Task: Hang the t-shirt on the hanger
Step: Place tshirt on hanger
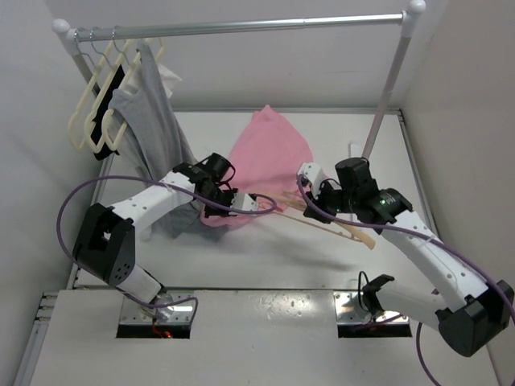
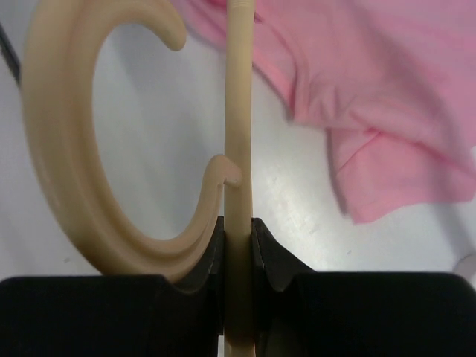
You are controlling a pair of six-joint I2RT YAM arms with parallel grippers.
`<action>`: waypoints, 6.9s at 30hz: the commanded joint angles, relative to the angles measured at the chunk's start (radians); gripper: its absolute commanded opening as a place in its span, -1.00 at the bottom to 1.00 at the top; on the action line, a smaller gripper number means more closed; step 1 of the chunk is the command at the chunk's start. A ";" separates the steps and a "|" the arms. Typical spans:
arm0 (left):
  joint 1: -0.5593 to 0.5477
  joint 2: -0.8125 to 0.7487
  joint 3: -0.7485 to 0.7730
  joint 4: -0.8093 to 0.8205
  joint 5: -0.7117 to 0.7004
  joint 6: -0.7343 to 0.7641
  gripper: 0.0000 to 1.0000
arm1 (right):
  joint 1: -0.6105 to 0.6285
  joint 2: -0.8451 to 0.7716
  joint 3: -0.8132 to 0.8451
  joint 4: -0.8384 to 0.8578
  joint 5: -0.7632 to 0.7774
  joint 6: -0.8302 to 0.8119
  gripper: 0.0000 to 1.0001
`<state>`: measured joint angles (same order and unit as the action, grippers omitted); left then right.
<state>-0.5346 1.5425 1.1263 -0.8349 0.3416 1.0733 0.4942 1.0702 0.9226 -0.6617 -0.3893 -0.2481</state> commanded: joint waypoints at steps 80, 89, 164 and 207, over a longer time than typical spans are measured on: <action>-0.079 -0.073 0.345 -0.156 0.224 0.051 -1.00 | 0.113 -0.062 -0.327 0.750 0.009 0.147 -1.00; -0.228 -0.084 0.391 -0.061 0.122 -0.009 -1.00 | 0.113 -0.042 -0.304 0.797 -0.005 0.172 -1.00; -0.134 -0.203 0.021 0.319 -0.144 -0.708 -1.00 | 0.132 -0.012 -0.106 0.527 0.557 0.703 0.29; -0.054 -0.268 -0.063 0.399 -0.096 -0.757 -1.00 | 0.202 0.453 -0.177 0.737 0.541 0.926 -0.50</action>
<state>-0.6003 1.3235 1.0618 -0.4847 0.2184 0.3431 0.6968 1.5013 0.7048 0.0662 0.1120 0.6460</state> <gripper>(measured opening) 0.217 0.277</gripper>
